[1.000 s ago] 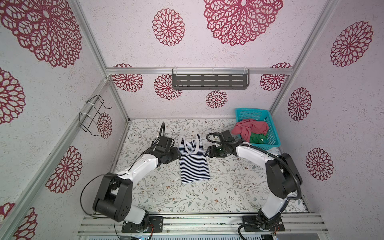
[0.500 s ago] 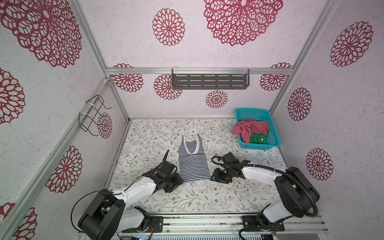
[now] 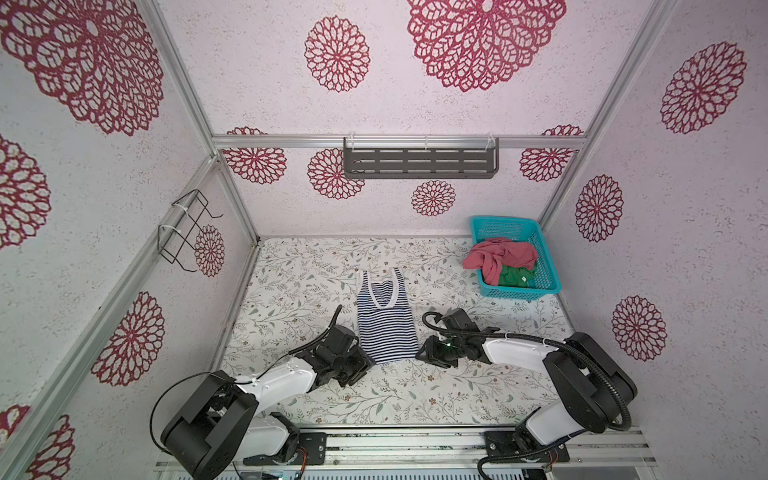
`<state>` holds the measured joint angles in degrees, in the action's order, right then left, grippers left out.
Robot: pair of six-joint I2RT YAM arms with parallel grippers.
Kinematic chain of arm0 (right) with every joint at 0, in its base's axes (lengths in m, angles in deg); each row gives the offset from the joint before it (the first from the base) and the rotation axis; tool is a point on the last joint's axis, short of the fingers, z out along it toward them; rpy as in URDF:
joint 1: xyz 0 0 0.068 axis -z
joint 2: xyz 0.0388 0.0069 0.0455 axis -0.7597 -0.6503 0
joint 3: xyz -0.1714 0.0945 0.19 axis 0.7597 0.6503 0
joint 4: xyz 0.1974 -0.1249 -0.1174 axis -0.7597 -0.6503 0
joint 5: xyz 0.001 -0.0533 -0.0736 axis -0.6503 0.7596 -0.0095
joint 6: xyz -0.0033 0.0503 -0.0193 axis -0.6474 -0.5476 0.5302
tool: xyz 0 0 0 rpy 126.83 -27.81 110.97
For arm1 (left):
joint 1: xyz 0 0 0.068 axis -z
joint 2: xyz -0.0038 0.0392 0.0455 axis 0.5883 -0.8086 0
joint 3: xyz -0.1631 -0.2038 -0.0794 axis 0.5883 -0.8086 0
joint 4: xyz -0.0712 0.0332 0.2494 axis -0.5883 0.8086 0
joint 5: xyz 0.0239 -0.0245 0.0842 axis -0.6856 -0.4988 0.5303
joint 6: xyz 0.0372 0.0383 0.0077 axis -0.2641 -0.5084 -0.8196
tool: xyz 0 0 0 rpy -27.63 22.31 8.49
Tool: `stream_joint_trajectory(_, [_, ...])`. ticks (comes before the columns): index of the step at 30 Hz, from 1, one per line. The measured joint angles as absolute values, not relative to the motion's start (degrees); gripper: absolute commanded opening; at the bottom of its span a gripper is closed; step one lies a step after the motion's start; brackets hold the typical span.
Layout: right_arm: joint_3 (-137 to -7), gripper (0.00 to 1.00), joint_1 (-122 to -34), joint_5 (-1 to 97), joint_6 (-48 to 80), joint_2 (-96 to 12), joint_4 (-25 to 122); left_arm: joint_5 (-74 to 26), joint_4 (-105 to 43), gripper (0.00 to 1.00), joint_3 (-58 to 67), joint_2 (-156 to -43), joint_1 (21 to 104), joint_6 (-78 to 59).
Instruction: Fold and stack the tank tops
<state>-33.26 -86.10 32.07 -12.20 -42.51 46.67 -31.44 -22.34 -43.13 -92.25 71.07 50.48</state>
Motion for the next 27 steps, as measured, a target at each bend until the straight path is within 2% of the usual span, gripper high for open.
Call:
stream_joint_trajectory(7, [-33.3,0.36,-86.5,31.7,-13.6,-43.9,49.8,-30.8,-22.1,0.37,-43.4,-92.2,71.2,50.5])
stream_joint_trajectory(16, [-33.2,0.27,-86.7,31.2,-14.2,-44.7,50.7,-30.2,-20.2,0.30,-42.2,-93.3,71.2,49.6])
stream_joint_trajectory(27, [-33.0,0.22,-86.8,31.1,-14.2,-44.9,50.8,-29.3,-18.5,0.23,-41.8,-93.8,70.5,47.3])
